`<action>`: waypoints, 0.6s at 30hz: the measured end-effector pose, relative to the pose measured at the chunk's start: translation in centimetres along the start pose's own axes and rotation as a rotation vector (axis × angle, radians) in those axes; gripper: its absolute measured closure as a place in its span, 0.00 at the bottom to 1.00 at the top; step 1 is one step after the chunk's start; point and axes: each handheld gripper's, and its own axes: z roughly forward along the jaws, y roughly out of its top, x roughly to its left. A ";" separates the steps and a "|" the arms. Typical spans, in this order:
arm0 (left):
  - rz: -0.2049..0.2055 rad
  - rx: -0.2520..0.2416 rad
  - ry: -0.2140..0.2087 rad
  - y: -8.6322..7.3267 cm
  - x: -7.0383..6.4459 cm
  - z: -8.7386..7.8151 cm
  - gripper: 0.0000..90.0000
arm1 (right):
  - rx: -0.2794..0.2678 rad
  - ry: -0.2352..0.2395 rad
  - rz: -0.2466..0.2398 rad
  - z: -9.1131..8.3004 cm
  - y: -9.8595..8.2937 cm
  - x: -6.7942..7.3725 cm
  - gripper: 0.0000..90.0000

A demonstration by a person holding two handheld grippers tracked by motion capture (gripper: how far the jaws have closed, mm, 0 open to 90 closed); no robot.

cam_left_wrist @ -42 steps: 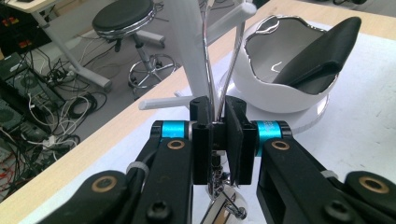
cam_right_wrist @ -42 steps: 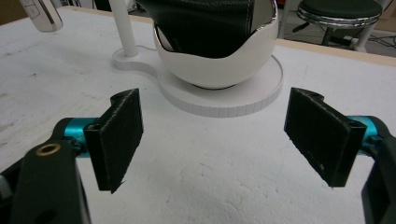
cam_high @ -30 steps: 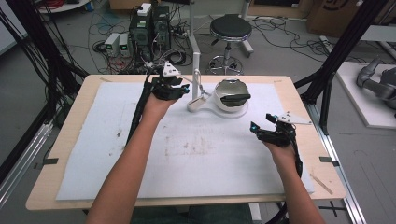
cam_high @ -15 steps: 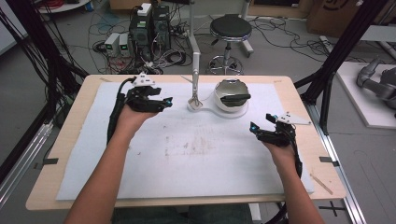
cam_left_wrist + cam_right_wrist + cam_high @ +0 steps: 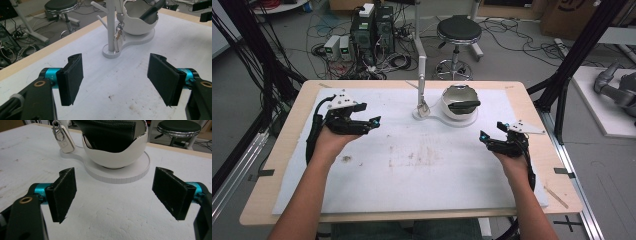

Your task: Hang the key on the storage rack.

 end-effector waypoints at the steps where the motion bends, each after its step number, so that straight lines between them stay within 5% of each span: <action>1: 0.007 -0.003 0.003 -0.3 0.0 -0.2 0.32 | 0.000 0.000 0.001 0.0 0.0 0.0 0.22; 11: -0.046 -0.042 -0.016 -3.7 0.1 -1.7 0.29 | 0.001 0.000 -0.007 0.1 0.0 0.0 0.22; 18: -0.038 -0.055 -0.041 -5.3 0.2 -2.3 0.26 | 0.004 0.002 -0.012 0.2 0.0 0.0 0.22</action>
